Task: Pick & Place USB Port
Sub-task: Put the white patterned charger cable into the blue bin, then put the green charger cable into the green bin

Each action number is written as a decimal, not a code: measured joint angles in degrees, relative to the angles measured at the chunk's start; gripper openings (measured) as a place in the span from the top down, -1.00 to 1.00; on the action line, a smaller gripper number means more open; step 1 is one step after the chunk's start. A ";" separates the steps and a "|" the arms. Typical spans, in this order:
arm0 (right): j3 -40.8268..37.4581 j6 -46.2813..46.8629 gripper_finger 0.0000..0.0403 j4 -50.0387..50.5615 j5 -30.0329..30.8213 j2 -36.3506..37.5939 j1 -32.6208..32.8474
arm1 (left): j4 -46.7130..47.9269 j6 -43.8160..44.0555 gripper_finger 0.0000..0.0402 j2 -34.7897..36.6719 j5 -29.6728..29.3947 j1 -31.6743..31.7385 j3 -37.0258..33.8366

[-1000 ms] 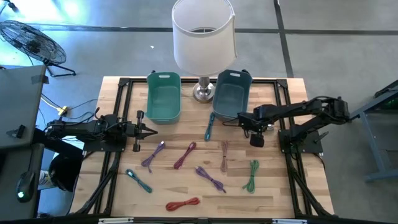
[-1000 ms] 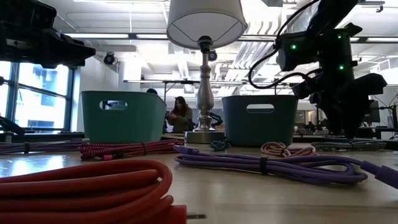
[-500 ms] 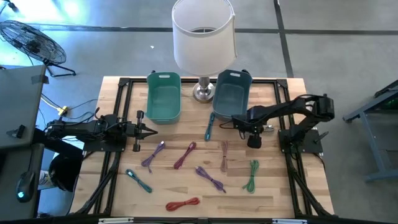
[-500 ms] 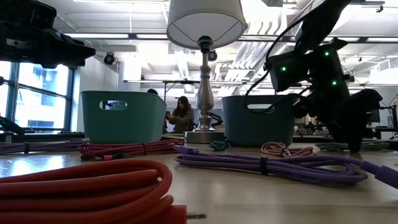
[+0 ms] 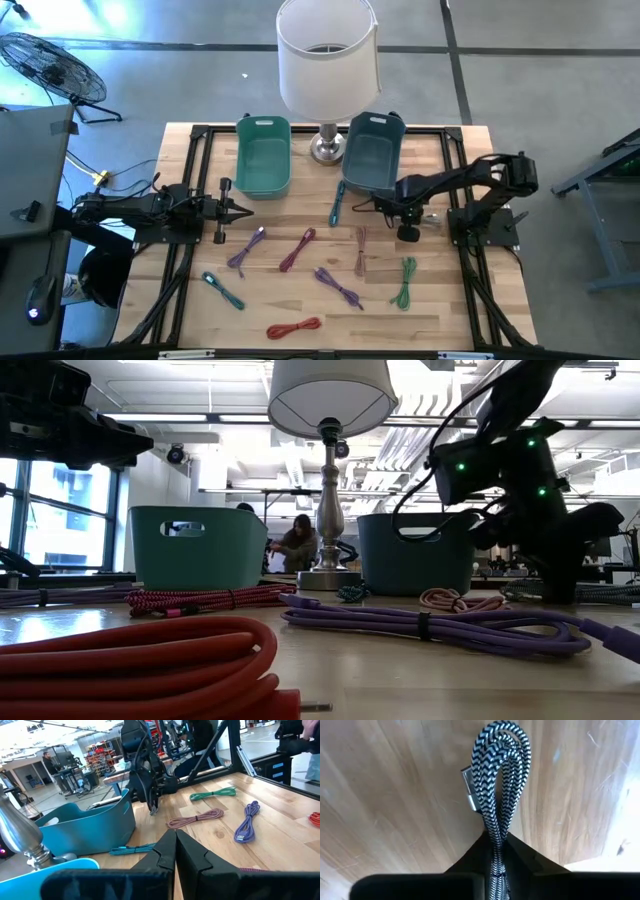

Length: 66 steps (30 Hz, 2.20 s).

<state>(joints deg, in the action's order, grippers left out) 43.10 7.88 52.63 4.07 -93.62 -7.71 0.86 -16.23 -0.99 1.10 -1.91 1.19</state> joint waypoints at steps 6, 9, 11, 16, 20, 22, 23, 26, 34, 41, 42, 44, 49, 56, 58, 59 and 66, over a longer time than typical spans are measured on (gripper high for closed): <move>-0.16 4.19 0.95 1.88 0.26 3.35 3.82 | 0.00 -0.02 0.97 0.00 -0.02 0.02 -0.01; 1.25 7.50 0.95 3.91 0.54 6.22 6.48 | 0.00 -0.01 0.97 0.00 -0.02 0.02 0.00; 3.00 10.24 0.95 5.86 1.61 8.00 8.67 | 0.00 0.00 0.97 0.00 -0.04 0.01 0.00; 8.21 17.69 0.95 10.24 4.79 12.19 16.00 | -0.32 0.04 0.97 0.00 -0.84 0.01 -0.02; 12.62 22.71 0.95 10.72 9.79 14.28 22.11 | -0.47 2.67 0.97 0.00 -1.56 0.02 -0.04; 15.34 24.67 0.95 10.50 13.80 14.84 24.30 | -0.48 4.79 0.97 0.00 -1.18 0.02 -0.04; 16.56 25.36 0.95 10.31 16.29 14.91 25.12 | -0.48 5.63 0.97 0.00 -1.15 0.02 -0.04; 19.89 25.51 0.95 8.16 26.24 14.88 26.46 | -0.48 6.17 0.97 0.00 -1.15 0.02 -0.04; 22.85 17.82 0.95 -4.09 43.60 14.93 18.07 | -0.33 1.92 0.97 0.00 -0.34 0.02 -0.02; 22.85 11.32 0.95 -16.96 43.91 14.91 3.90 | -0.24 -0.43 0.97 0.00 -0.43 0.02 -0.02; 22.85 11.30 0.95 -17.67 42.60 14.91 2.09 | -0.26 -0.42 0.97 0.00 -0.43 0.02 -0.02; 22.84 11.16 0.95 -17.76 39.25 14.91 -1.50 | -0.41 0.26 0.97 0.00 -0.37 0.02 -0.02; 21.17 7.59 0.70 -18.67 34.24 14.91 -7.87 | -0.57 5.97 0.97 0.02 1.43 0.00 -0.02; 20.33 5.20 0.15 -22.01 30.11 14.91 -10.31 | -0.46 6.21 0.97 0.02 1.51 0.00 -0.02; 20.34 3.67 -0.01 -23.55 29.18 14.91 -9.80 | -0.46 6.19 0.97 0.02 1.43 0.00 -0.02; 20.34 2.97 -0.08 -24.10 28.59 14.91 -9.44 | -0.45 6.19 0.97 0.02 1.38 0.02 -0.02; 20.34 -9.95 -0.34 -28.18 17.99 14.91 -5.57 | -0.64 1.42 0.97 0.02 0.75 0.02 -0.02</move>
<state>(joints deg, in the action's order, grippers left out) 63.44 -2.07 24.46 22.07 -78.72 -13.29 0.22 -14.82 -0.97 1.84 -1.89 1.17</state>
